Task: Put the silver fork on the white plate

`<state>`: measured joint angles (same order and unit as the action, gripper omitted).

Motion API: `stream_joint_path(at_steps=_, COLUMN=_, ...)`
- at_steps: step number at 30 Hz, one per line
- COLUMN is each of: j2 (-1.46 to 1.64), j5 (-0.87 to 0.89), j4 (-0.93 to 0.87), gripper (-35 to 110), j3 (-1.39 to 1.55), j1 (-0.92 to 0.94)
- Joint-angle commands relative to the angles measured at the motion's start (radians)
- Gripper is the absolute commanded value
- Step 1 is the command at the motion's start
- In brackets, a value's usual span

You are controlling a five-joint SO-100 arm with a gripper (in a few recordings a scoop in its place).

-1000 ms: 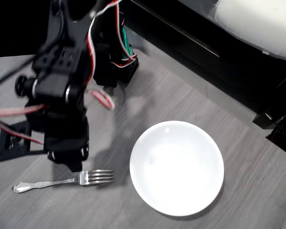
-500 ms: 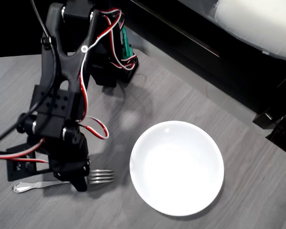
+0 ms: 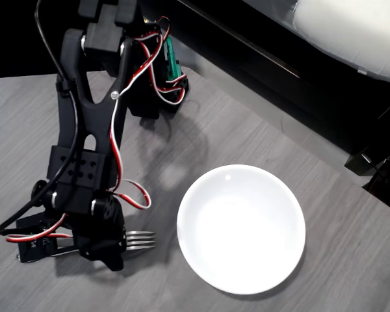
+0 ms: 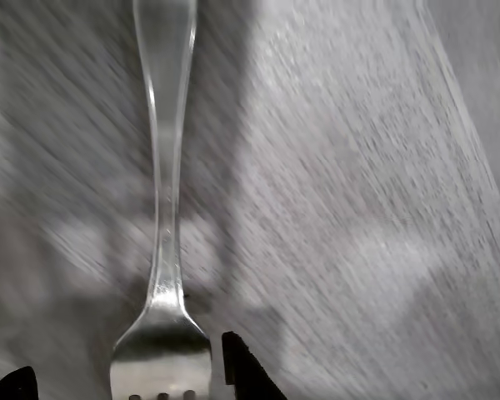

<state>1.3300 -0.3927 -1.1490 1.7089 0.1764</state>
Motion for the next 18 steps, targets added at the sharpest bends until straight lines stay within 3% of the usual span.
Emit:
stream_joint_path(at_steps=1, j2=0.005, j5=-0.005, j4=0.005, gripper=24, j3=-0.04, j1=-0.023)
stream_joint_path(at_steps=10, j2=-0.018, j5=-0.002, j4=0.002, gripper=5, j3=-0.055, j1=-0.048)
stream_joint_path(at_steps=18, j2=-0.029, j5=0.0, j4=-0.005, gripper=3, j3=-0.071, j1=-0.048)
